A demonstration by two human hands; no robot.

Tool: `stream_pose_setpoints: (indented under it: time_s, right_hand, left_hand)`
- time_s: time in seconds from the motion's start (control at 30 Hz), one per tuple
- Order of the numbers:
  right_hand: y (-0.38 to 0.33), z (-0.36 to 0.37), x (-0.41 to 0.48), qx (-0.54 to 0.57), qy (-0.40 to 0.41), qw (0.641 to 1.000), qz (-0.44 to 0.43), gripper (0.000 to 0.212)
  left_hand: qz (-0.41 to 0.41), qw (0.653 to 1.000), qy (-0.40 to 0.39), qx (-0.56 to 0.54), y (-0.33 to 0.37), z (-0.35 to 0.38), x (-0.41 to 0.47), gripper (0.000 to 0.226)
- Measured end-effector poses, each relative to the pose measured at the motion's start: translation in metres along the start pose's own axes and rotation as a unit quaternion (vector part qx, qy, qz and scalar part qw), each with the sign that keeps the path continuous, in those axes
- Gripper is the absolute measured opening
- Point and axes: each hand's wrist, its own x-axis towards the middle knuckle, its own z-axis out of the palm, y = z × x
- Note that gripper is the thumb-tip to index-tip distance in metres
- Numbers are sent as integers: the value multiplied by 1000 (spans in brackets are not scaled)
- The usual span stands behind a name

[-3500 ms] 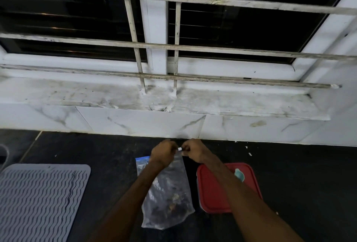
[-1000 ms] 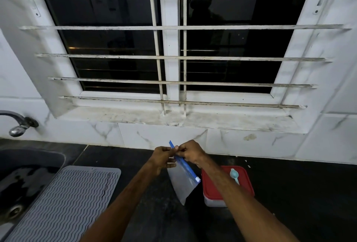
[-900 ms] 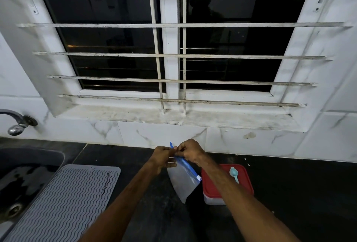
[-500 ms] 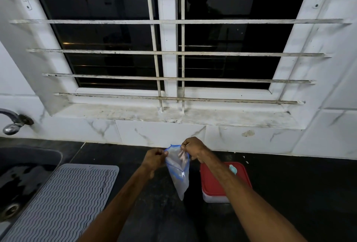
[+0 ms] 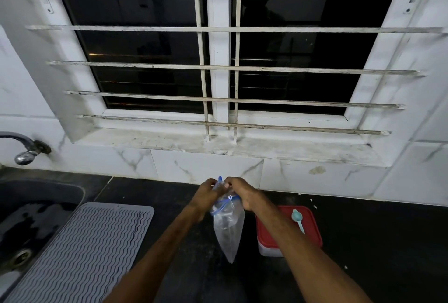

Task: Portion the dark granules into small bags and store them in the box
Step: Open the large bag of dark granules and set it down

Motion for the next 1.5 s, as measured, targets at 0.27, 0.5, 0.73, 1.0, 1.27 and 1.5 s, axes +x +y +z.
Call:
stream_pose_setpoints:
  time_s: [0.27, 0.5, 0.73, 1.0, 1.27, 1.5]
  right_hand:
    - [2, -1, 2, -292, 79, 945, -126, 59]
    - [4, -16, -3, -461, 67, 879, -100, 57]
    - [2, -17, -5, -30, -46, 998, -5, 10]
    - [-6, -3, -8, 139, -42, 988, 55, 13]
    - [-12, 4, -16, 56, -38, 995, 69, 20]
    - [-12, -8, -17, -69, -14, 997, 16, 28]
  left_hand:
    - [47, 946, 202, 249, -14, 1, 11, 40]
    - [-48, 956, 255, -139, -2, -7, 12, 37]
    - [-106, 926, 81, -352, -2, -17, -5, 46]
    - [-101, 919, -29, -380, 2, -27, -7, 46]
    - [176, 924, 155, 302, 2, -16, -9, 40]
    - [119, 913, 90, 380, 1, 4, -9, 29]
